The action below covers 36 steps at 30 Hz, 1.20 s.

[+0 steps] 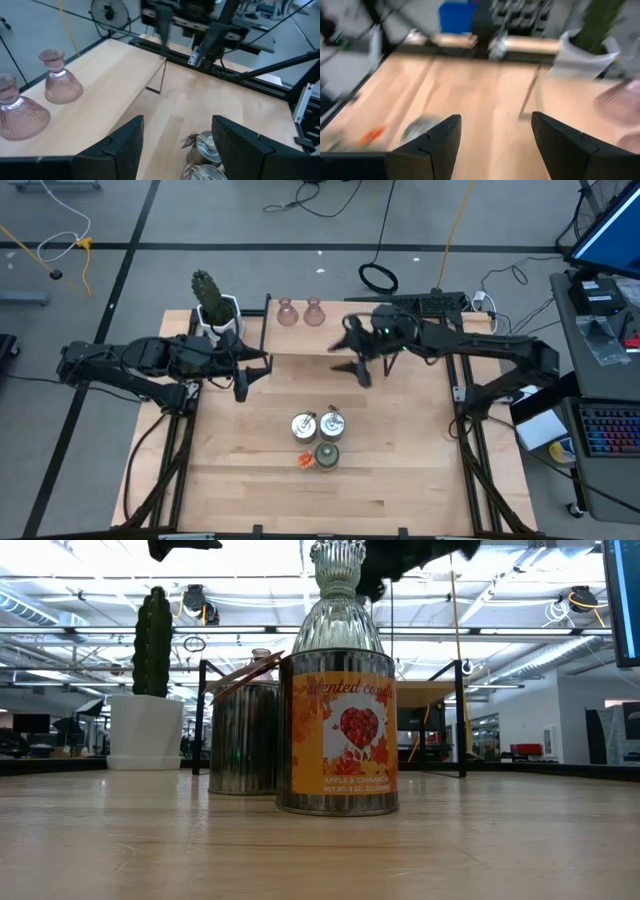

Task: Pick & Place candle stick holders
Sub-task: Put the green glass candle holder on the shelf

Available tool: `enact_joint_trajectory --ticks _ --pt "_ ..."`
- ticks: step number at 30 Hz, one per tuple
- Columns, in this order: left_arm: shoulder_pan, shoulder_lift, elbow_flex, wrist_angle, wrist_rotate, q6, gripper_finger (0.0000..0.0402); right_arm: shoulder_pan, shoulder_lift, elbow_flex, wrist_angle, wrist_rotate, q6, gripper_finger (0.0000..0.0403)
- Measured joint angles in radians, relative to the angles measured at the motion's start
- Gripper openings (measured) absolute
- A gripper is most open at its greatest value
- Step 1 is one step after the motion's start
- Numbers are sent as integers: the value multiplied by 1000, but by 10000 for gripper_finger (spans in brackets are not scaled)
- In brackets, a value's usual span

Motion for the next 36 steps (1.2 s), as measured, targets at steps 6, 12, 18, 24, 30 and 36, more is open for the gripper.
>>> enact_joint_trajectory --ticks 6,12,18,24,30,36 --pt "-33 0 0 -28 -1 -24 235 104 -63 0 -183 0 -3 231" --pt "-61 0 0 -88 -2 -70 234 211 -63 0 -189 -1 -1 229" --pt "-84 0 0 -94 -2 -78 234 279 -43 -2 -186 -1 41 228" --pt "-95 0 -32 -65 -11 -59 235 308 -24 -2 -127 -1 157 228" --pt "-96 0 -127 39 -6 -64 235 327 -7 -1 -105 0 280 227" --pt "-96 -1 -216 140 11 -85 234 348 54 1 -47 -1 393 220"
